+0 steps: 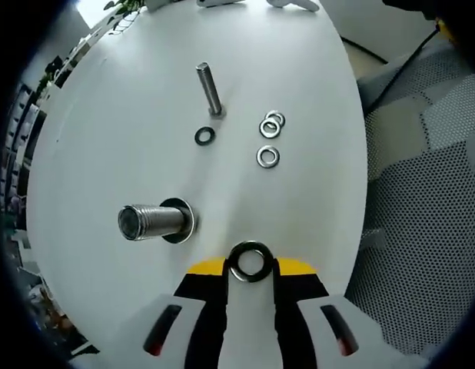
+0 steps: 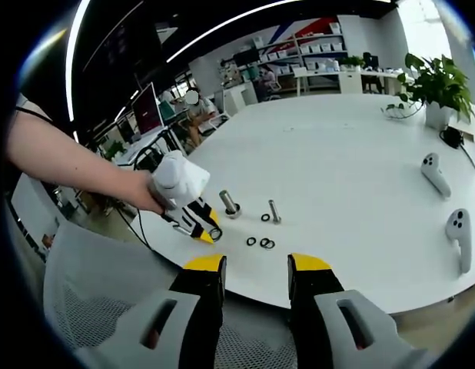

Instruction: Place the washer onto the threaded stud by aligning its center hole with the stud, sliding it down to the base, and recovering from edge contact or off-axis alignment until the washer reaches the visible bottom stop.

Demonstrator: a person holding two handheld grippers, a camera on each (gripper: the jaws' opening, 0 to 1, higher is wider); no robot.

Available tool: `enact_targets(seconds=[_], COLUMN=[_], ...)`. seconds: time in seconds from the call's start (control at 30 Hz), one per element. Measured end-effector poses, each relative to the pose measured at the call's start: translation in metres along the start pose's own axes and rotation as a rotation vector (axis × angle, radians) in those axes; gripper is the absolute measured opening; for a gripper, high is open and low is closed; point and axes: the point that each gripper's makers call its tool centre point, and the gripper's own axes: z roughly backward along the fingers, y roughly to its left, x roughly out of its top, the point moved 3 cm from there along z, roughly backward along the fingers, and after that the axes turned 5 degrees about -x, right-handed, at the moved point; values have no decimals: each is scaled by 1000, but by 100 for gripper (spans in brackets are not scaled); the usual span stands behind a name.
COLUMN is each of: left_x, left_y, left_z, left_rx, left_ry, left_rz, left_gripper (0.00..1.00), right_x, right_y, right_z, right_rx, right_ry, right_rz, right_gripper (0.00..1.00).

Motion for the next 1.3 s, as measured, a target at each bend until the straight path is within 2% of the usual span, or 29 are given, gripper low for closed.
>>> enact_targets(seconds=[0.57, 0.73, 1.03, 1.3], left_x=[6, 10, 8, 7], left_y=[5, 6, 8, 8], left_z=[4, 10, 27, 41], left_rx=[11, 11, 20, 39], left_ry=[-13, -20, -48, -63], left_rz=[-18, -36, -44, -81], left_gripper=[19, 19, 19, 19], right_x=[1, 1, 1, 0], right_y=[-1, -1, 1, 1], right_z=[0, 0, 0, 0], right_rx=[-2, 0, 6, 6], right_ry=[-4, -3, -4, 1], right_rz=[-4, -1, 1, 6], right_gripper=[34, 34, 34, 34])
